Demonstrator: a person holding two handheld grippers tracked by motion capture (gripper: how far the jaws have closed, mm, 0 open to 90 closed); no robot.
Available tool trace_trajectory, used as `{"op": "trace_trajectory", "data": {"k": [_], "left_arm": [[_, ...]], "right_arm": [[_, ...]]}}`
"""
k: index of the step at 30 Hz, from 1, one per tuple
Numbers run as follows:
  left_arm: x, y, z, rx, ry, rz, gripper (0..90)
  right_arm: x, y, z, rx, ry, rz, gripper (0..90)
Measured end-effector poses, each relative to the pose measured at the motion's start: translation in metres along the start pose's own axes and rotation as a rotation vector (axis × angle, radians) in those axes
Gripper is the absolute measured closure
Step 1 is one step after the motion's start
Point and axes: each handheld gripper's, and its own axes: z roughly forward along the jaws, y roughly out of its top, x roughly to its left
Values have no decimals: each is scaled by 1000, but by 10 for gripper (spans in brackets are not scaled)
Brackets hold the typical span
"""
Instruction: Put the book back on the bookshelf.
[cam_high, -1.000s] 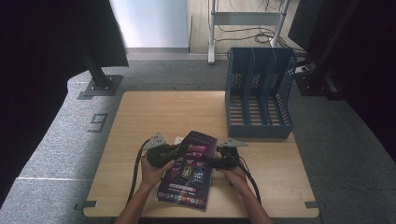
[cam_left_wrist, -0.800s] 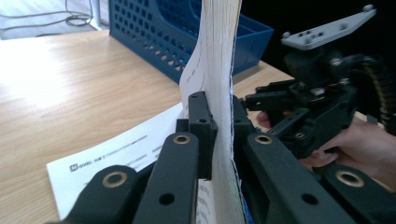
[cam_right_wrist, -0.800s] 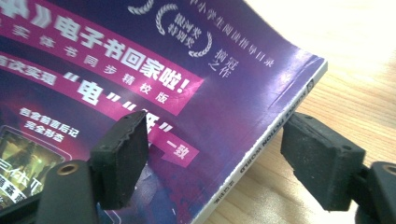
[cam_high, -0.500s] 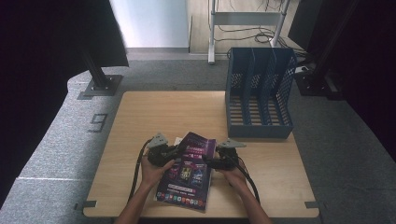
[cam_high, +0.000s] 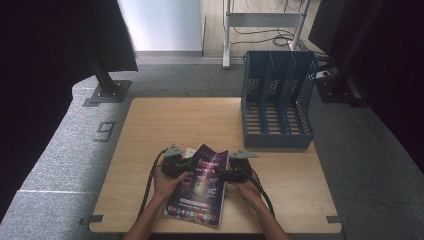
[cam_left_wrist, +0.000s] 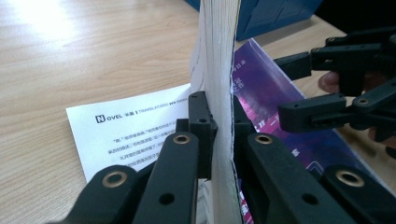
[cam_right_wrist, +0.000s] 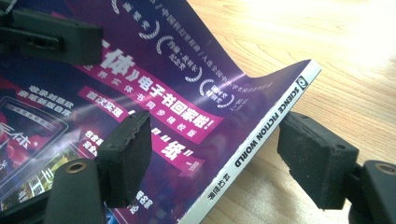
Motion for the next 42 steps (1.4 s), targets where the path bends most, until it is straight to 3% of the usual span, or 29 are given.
{"op": "trace_trajectory", "data": {"k": [20, 29, 33, 42], "left_arm": [[12, -6, 6, 31, 19, -32, 858], [15, -7, 7, 36, 21, -39, 858], [14, -7, 6, 35, 22, -39, 857], [16, -7, 6, 33, 19, -45, 857]], "right_arm": [[0, 6, 19, 60, -1, 14, 302], [-14, 7, 29, 60, 64, 60, 332], [-16, 12, 32, 90, 74, 55, 334], [-18, 21, 39, 100, 57, 49, 353]]}}
